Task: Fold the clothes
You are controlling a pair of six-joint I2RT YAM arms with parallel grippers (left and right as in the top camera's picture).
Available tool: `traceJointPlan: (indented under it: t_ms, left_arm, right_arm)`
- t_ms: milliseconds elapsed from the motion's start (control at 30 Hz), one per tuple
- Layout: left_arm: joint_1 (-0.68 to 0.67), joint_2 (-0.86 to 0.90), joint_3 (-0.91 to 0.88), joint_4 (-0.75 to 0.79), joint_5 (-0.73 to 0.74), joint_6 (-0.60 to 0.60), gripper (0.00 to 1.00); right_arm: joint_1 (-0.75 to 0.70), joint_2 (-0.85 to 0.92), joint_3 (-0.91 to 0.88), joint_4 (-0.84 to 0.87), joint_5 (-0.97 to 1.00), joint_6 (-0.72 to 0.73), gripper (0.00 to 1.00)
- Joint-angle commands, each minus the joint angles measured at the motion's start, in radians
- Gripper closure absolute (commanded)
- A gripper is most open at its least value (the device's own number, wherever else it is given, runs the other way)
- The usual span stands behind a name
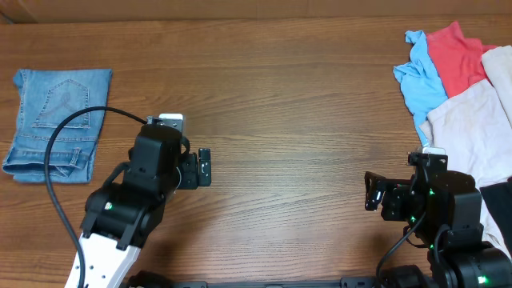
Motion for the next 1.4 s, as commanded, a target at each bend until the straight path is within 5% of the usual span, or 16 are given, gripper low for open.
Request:
traceJointPlan:
  t_ms: [0,500,867,1367]
  left_arm:
    - [0.005,0.041,-0.007,0.001,-0.016,-0.01,0.0]
    - [0.005,0.223,-0.007,0.001,-0.016,-0.01,0.0]
    - [0.005,0.34,-0.007,0.002,-0.016,-0.01,0.0]
    - [0.005,0.367,-0.007,0.002,-0.016,-0.01,0.0]
  right_arm:
    - [-0.003,-0.063,-0.06,0.024,0.04,-0.01,0.0]
    - [-0.034,-0.566,-0.614,0.578,0.036,-0.036,0.0]
    - [-0.088,-0.627,-0.851,0.984,-0.026,-0.16,0.0]
    - [-0.083,-0.627,-0.859,0.991,-0.081,-0.155,0.0]
